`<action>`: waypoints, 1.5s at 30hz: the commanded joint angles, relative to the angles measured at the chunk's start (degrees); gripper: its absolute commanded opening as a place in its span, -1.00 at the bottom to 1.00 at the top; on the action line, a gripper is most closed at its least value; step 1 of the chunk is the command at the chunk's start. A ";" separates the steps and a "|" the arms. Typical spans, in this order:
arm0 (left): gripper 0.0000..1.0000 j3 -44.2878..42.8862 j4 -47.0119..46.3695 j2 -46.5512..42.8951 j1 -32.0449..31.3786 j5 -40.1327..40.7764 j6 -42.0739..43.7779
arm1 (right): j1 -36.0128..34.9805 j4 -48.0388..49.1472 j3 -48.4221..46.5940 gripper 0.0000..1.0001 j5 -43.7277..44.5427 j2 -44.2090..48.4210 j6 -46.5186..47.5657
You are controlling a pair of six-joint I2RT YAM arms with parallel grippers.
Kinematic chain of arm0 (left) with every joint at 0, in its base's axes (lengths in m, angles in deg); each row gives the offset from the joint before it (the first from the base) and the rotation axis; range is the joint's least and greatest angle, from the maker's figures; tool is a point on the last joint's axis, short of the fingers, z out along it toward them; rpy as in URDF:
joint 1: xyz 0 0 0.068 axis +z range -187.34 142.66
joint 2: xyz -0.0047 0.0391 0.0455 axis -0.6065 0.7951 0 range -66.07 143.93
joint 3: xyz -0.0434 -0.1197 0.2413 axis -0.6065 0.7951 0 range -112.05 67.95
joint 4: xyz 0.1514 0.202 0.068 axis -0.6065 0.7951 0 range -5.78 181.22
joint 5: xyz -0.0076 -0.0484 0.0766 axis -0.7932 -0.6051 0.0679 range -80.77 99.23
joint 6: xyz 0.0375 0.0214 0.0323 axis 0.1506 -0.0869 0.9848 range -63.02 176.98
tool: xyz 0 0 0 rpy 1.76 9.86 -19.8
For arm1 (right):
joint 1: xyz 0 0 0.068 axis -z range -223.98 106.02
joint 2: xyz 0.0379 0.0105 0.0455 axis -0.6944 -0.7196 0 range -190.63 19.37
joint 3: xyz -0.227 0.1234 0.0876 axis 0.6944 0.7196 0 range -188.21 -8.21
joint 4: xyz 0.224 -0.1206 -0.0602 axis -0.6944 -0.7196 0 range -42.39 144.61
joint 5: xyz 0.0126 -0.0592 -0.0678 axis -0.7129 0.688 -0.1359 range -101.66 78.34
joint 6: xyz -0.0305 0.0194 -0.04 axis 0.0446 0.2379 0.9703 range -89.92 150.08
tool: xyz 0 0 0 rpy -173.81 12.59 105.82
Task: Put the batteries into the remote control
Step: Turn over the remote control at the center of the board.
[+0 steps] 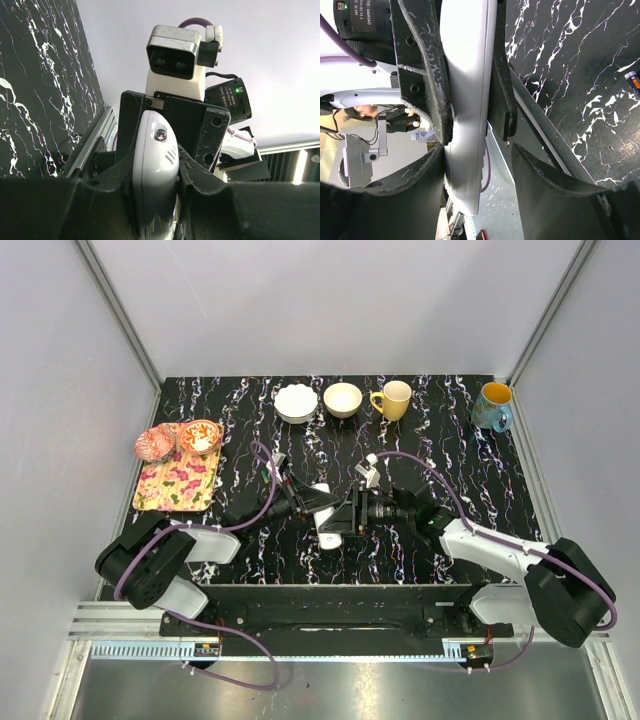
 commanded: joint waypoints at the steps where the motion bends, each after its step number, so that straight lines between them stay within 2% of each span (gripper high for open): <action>1: -1.00 -1.54 -16.37 -2.16 -0.38 -0.44 0.08 | 0.52 4.45 0.01 0.18 -0.88 -1.00 -1.30; 6: -1.00 -1.46 -16.37 -2.51 -0.47 -0.52 0.25 | 0.52 4.63 0.37 0.04 -0.71 -1.27 -1.39; 10: -1.00 -1.28 -16.37 -2.77 -0.47 -0.52 0.25 | 0.52 5.07 0.45 -0.56 -1.32 -1.88 -1.65; 11: -1.00 -1.19 -16.37 -2.77 -0.47 -0.52 0.34 | 0.52 4.98 0.37 -1.00 -1.49 -2.75 -1.83; 17: -1.00 -0.49 -15.67 -2.77 -0.47 -0.08 1.04 | 0.61 4.54 -0.25 -1.00 -2.29 -3.12 -2.18; 19: -0.78 -0.40 -14.70 -2.86 -0.38 0.18 1.30 | 0.61 1.58 -0.95 -1.00 -1.68 -1.80 -0.43; 21: -0.40 -0.40 -14.26 -2.86 -0.29 0.35 1.48 | 0.61 -2.29 -2.87 -1.00 -0.71 0.92 2.98; 27: 0.14 -0.49 -14.26 -2.51 0.76 1.76 0.87 | 0.61 -19.24 -8.06 -1.00 2.71 7.78 10.37; 28: 0.63 -0.31 -14.69 -2.60 1.11 2.72 0.61 | 0.61 -20.84 -8.68 -1.00 3.24 8.22 11.17; 29: 0.71 0.21 -14.96 -2.60 2.16 3.25 0.17 | 0.69 -23.38 -9.38 -1.00 4.12 9.27 11.88; 30: 0.85 0.48 -15.05 -2.68 2.86 3.78 -0.10 | 0.61 -25.49 -10.78 -1.00 7.00 9.80 13.80; 32: 0.98 1.96 -14.70 -3.73 5.67 5.27 -0.10 | 0.61 -35.49 -13.42 -1.00 13.14 10.42 16.79; 33: 0.98 2.76 -14.00 -5.39 6.73 5.80 -0.01 | 0.61 -45.11 -17.26 -1.00 23.45 9.99 19.59; 35: 0.98 5.38 -9.62 -8.20 9.63 7.64 1.91 | 0.61 -53.60 -23.50 -1.00 34.48 6.76 22.59; 36: 0.98 6.18 -6.55 -12.31 10.34 8.52 3.14 | 0.61 -61.30 -25.63 -1.00 48.03 4.90 24.00; 38: 0.98 6.63 7.74 -17.77 11.05 10.90 9.26 | 0.61 -67.85 -31.50 -1.00 62.07 -2.36 25.59; 39: 0.98 5.85 15.11 -24.41 11.05 11.86 12.17 | 0.52 -72.93 -33.37 -1.00 75.10 -5.11 26.64; 40: 0.98 4.62 32.50 -27.96 10.87 14.92 15.42 | 0.69 -75.24 -35.21 -1.00 80.80 -8.09 26.65; 41: 0.98 1.91 40.33 -31.13 10.52 16.95 21.63 | 1.22 -76.91 -38.27 -1.00 85.12 -13.86 26.48; 43: 0.98 -0.13 56.31 -39.05 10.43 22.93 26.42 | 2.10 -78.87 -40.67 -1.00 90.60 -18.65 26.73; 45: 0.98 -2.76 64.02 -44.57 10.43 27.31 31.09 | 3.33 -77.90 -42.61 -1.00 93.23 -24.98 28.48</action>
